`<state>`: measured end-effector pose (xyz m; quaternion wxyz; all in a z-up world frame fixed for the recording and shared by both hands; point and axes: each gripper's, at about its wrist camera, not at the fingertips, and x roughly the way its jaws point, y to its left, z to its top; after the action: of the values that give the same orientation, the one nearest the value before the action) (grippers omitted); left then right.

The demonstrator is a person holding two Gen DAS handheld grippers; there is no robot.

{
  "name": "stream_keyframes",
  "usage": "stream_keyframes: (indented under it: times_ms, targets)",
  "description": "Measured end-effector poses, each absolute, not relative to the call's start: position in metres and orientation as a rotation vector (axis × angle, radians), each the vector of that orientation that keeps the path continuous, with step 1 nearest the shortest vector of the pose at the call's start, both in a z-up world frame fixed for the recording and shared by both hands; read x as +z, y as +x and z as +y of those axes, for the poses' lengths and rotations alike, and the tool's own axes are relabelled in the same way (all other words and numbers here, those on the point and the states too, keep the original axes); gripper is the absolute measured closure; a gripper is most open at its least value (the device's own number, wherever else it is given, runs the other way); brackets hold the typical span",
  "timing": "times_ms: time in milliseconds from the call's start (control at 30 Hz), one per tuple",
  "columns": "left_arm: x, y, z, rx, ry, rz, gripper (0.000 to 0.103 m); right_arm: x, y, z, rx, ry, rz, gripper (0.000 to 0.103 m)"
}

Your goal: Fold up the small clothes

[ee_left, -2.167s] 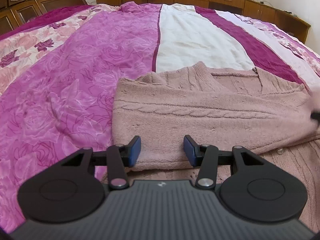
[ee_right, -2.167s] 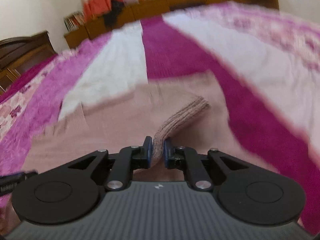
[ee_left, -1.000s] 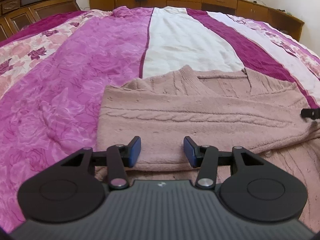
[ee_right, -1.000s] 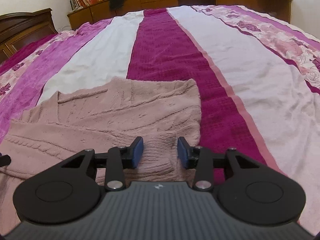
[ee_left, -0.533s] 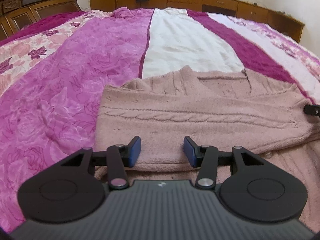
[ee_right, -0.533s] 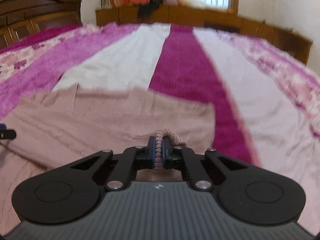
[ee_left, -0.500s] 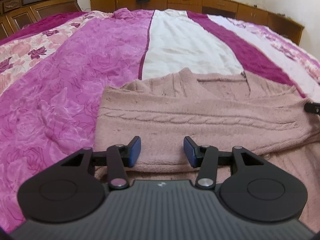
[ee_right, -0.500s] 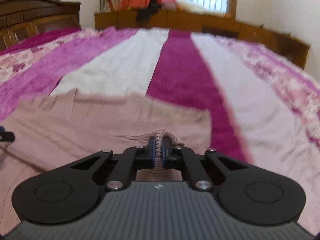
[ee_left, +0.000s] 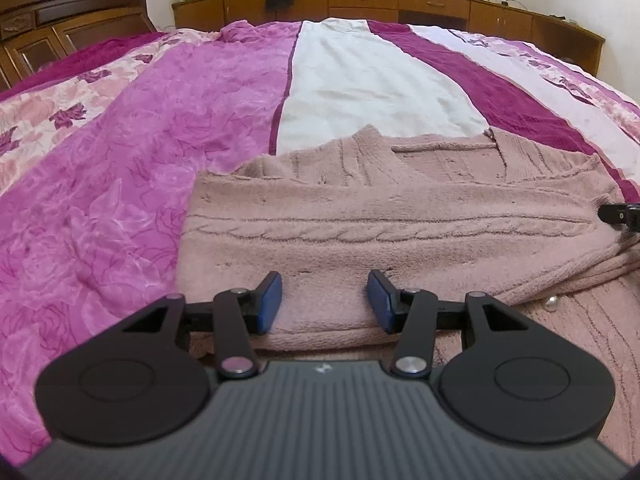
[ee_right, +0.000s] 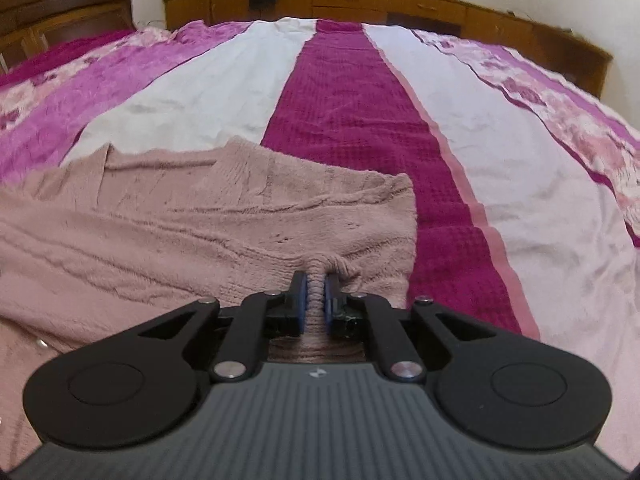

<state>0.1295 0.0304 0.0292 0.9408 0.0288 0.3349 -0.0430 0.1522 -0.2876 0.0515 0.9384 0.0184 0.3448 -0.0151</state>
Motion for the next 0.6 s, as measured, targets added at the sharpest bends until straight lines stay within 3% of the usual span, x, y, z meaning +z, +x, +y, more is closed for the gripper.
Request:
stream_keyframes:
  times_ms: [33,100,167,600]
  targets:
    - [0.031,0.129,0.032,-0.087,0.049,0.685,0.054,0.055,0.148,-0.289,-0.028,0.059,0.7,0.085]
    - [0.035,0.126,0.035,-0.081,0.032,0.685,0.054,0.062,0.139,-0.293,-0.018,0.103,0.688,0.061]
    - [0.039,0.122,0.036,-0.08,0.034,0.686,0.054,0.07,0.123,-0.292,-0.001,0.132,0.666,0.055]
    - [0.075,0.056,0.043,-0.086,0.026,0.677,0.054,0.129,0.002,-0.251,0.139,0.235,0.647,0.047]
